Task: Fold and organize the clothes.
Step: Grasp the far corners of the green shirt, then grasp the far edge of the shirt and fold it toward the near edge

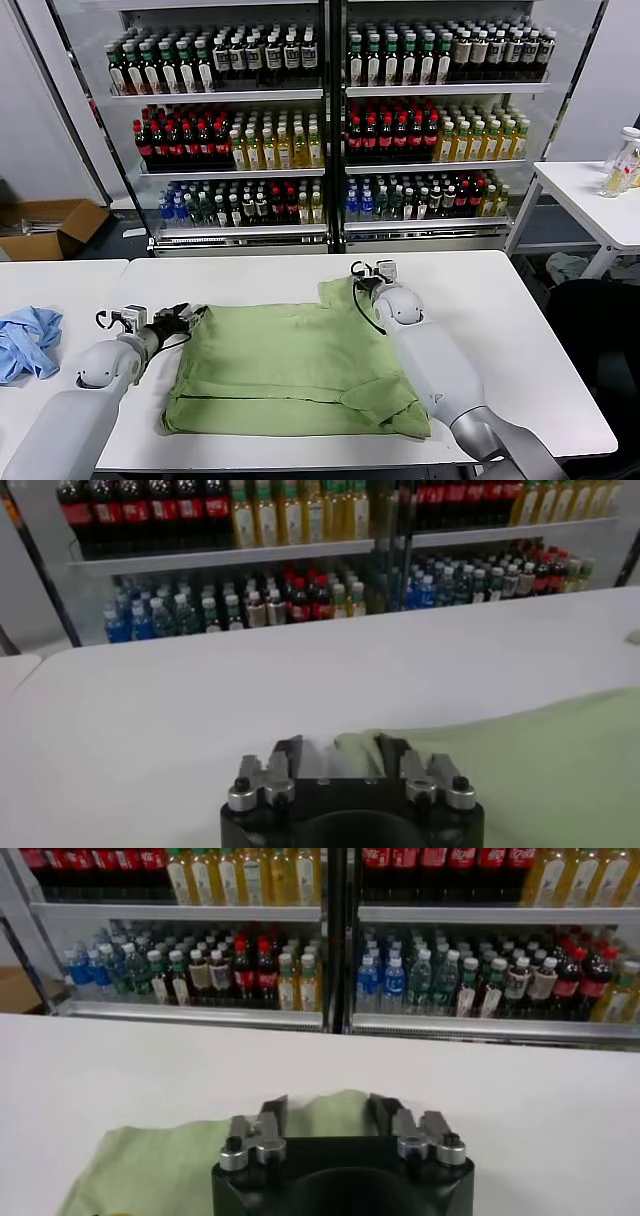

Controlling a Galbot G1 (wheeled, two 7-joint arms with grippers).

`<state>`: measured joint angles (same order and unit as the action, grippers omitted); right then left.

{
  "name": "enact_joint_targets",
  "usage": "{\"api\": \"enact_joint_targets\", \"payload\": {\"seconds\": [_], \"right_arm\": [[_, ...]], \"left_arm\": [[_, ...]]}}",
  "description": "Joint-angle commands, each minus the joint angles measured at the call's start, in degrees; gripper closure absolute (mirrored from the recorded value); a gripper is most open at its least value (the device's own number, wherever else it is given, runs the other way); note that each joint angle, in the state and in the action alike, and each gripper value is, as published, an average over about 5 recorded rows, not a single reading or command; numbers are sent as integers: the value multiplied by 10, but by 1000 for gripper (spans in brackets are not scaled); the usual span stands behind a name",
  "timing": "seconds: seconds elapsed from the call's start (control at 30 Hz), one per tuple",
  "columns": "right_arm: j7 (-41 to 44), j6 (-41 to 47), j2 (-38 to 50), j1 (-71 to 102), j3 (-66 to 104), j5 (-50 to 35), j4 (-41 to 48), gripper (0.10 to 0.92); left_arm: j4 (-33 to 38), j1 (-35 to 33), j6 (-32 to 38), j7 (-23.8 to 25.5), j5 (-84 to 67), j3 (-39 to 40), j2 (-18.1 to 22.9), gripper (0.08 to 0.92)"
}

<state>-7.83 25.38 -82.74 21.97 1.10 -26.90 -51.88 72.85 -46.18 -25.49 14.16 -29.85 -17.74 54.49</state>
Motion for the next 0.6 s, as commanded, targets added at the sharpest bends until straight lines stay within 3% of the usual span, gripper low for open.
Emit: {"api": "enact_joint_targets", "payload": {"seconds": [0.03,0.17,0.33,0.6], "right_arm": [[3,-7,-4,-3,2,5,11,648],[-2,-11,9,4,10,-18,-21,761],[-33,36,78,50,7,-122,-225,895],[-61,69,199,199,35,-192,-495,919]], "left_arm": [[-9,-2,0,11,13,6,2,614],[-9,-3,9,12,8,4,3,726],[29,-16,43,-13,-46,-10,-6,864],[181,-134,53,-38,-108,-65,-53,911]]}}
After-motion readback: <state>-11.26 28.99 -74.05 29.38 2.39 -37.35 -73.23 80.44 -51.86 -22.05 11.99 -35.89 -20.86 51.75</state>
